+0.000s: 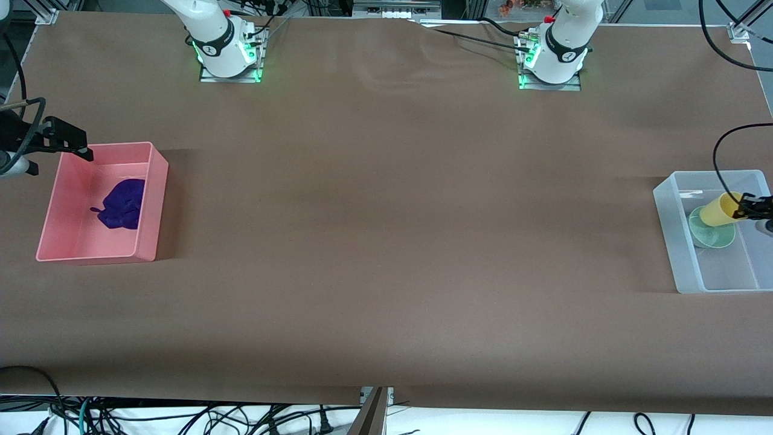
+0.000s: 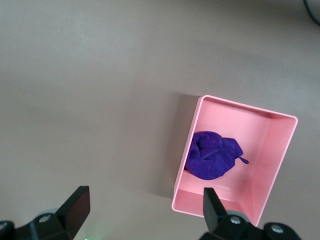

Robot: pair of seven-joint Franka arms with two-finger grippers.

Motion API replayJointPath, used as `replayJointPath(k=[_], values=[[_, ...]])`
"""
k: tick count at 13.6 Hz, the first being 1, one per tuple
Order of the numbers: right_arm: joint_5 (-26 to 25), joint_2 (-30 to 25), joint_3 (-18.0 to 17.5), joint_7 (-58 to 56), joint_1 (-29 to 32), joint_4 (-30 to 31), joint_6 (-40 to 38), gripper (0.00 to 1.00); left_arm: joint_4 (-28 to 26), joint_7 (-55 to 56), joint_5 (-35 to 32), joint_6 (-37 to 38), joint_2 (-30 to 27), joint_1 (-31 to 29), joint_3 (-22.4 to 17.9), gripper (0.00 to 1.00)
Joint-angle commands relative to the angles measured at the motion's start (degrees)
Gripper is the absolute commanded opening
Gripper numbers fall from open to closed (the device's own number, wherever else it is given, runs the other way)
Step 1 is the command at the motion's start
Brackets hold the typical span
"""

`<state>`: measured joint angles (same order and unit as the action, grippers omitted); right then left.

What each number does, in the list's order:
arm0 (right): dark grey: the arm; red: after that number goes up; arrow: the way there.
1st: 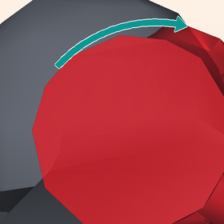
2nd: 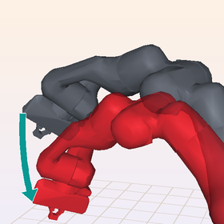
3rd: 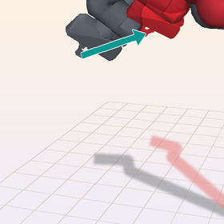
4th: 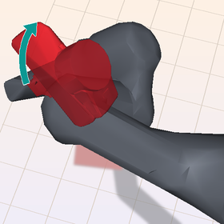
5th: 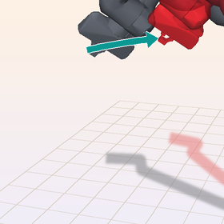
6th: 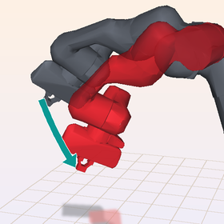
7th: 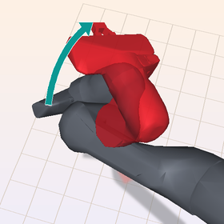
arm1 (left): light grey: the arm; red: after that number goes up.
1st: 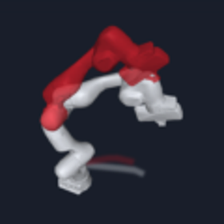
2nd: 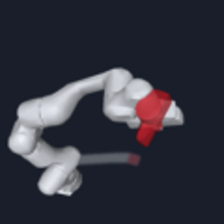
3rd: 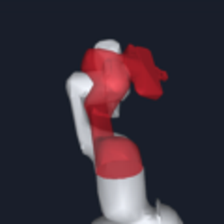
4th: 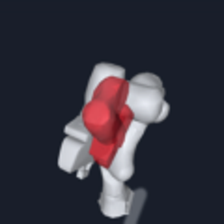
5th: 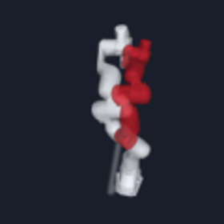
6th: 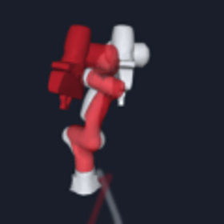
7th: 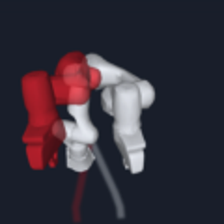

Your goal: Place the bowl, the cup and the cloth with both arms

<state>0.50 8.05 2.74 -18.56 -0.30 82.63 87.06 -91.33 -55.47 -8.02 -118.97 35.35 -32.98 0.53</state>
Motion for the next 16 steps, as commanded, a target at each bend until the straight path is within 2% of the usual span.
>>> replayJointPath(k=[1,2,3,5,6,8,11,13,15,16], values=[[0.3,-2.2,-0.5,5.9,0.5,2.4,0.0,1.0,-0.4,-0.6,-0.9,-0.3,-1.2,0.2,0.6,0.18],[0.3,-2.6,-1.6,9.6,0.5,2.4,-1.4,1.0,-0.1,-0.7,-0.7,0.0,-1.2,0.2,0.6,0.99],[0.4,-3.2,-2.1,12.2,0.5,2.5,-1.9,1.0,0.0,-1.0,-0.7,0.7,-2.1,0.2,0.7,1.0],[0.2,-3.7,-2.1,13.2,0.6,2.7,-3.0,1.0,0.4,0.1,-0.5,7.6,-5.4,0.7,1.5,1.0],[-0.2,-3.7,-2.1,13.4,0.5,2.9,-4.5,1.0,0.9,0.9,0.0,10.3,-7.4,0.8,3.2,1.0],[-1.2,-3.5,-2.0,13.2,0.6,3.0,-4.1,1.0,3.3,6.1,2.1,17.2,-10.5,0.8,7.5,1.0],[-2.6,-2.3,-2.2,12.4,0.6,2.4,-3.6,1.0,9.6,23.7,1.2,29.0,-11.4,0.9,17.5,1.0],[-2.3,-2.1,-2.0,12.1,0.7,2.2,-3.6,1.0,12.3,32.8,0.8,32.6,-11.4,0.9,23.7,1.0],[-2.3,-1.9,-2.1,12.1,0.7,2.0,-3.4,1.0,12.7,37.9,0.4,33.7,-12.6,1.6,26.9,1.0],[-2.4,-2.0,-2.1,12.1,0.7,2.1,-3.6,1.0,12.0,38.2,0.5,33.6,-14.1,3.2,26.6,1.0]])
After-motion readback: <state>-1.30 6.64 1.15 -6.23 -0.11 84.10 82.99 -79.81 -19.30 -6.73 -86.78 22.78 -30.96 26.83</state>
